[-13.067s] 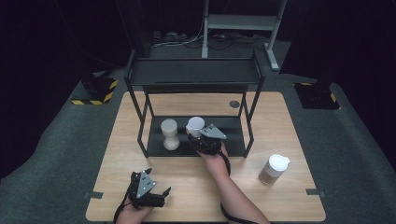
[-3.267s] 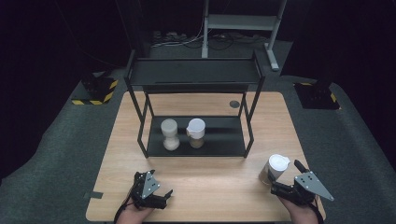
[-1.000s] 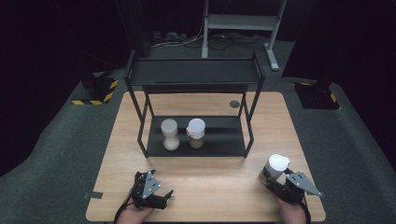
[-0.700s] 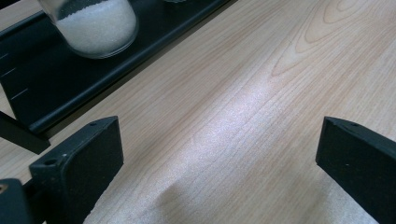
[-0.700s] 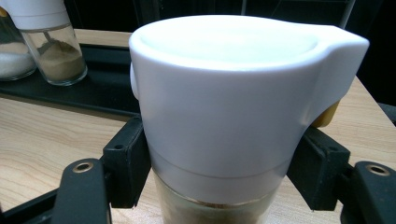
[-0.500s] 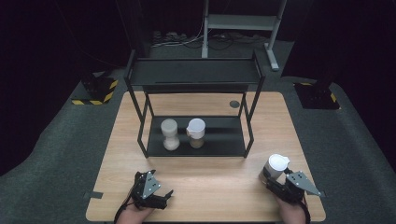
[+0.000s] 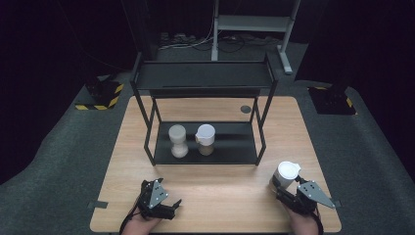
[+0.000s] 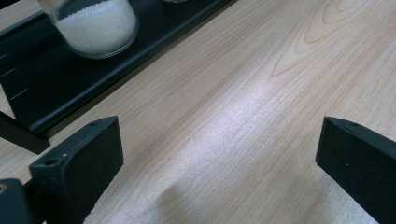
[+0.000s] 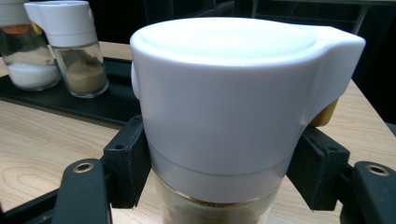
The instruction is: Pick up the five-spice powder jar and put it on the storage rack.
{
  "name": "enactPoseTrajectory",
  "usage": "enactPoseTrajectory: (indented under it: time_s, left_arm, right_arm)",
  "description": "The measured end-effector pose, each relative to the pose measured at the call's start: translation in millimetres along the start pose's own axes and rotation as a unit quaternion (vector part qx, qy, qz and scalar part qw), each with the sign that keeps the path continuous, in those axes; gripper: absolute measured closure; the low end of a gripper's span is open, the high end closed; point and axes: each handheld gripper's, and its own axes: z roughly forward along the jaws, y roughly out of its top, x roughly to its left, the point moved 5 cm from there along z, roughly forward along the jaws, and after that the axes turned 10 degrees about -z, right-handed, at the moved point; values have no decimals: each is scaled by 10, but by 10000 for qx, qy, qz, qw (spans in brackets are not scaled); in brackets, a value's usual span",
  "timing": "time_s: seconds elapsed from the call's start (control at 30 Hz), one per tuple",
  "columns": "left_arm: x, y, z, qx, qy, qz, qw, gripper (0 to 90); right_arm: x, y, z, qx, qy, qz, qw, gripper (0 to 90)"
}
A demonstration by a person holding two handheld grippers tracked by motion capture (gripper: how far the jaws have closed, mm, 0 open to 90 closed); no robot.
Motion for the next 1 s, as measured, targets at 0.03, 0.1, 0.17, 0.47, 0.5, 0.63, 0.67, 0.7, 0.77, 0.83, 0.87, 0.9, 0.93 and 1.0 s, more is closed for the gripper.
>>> enactPoseTrajectory:
  time_s: [0.03, 0.1, 0.17, 0.47, 0.5, 0.63, 0.67, 0.7, 0.77, 0.83, 0.87, 0.9, 0.93, 1.0]
  left_arm:
    - [0, 0, 0, 0, -1, -1, 10000, 11]
    - [1, 0, 0, 1, -4, -4, 10000, 11]
    - [1, 0, 0, 1, -3, -4, 10000, 11]
    - [1, 0, 0, 1, -6, 1, 10000, 11]
    - [0, 0, 0, 3, -5, 3, 10000, 11]
    - [0, 0, 1, 4, -5, 4, 10000, 11]
    - [0, 0, 1, 3, -7, 1, 10000, 11]
    - [0, 0, 1, 3, -7, 0, 10000, 11]
    - [-1, 0, 1, 3, -10, 2, 10000, 11]
    - [0, 0, 0, 2, -11, 1, 10000, 11]
    - [0, 0, 0, 3, -12, 0, 10000, 11]
    - [1, 0, 0, 1, -11, 0, 10000, 11]
    - [0, 0, 0, 2, -10, 2, 10000, 11]
    - [-1, 0, 0, 2, -9, 4, 10000, 11]
  right_arm:
    - [12, 6, 1, -7, 9, -13, 10000, 303]
    - [30, 15, 1, -25, 30, -33, 10000, 303]
    - [48, 25, 2, -39, 50, -38, 10000, 303]
    - [123, 36, 20, -33, 158, -82, 9998, 303]
    - [133, 39, 24, -34, 174, -91, 9998, 303]
    - [182, 47, 43, -32, 227, -120, 9997, 303]
    - [194, 47, 49, -29, 242, -135, 9996, 303]
    - [207, 46, 54, -18, 255, -139, 9996, 303]
    - [232, 44, 64, -12, 291, -150, 9995, 303]
    - [256, 43, 71, -14, 312, -172, 9994, 303]
    - [272, 43, 74, -13, 333, -177, 9993, 302]
    - [281, 44, 77, -22, 349, -188, 9992, 303]
    - [297, 46, 80, -24, 369, -192, 9991, 302]
    - [334, 53, 85, -30, 414, -207, 9989, 303]
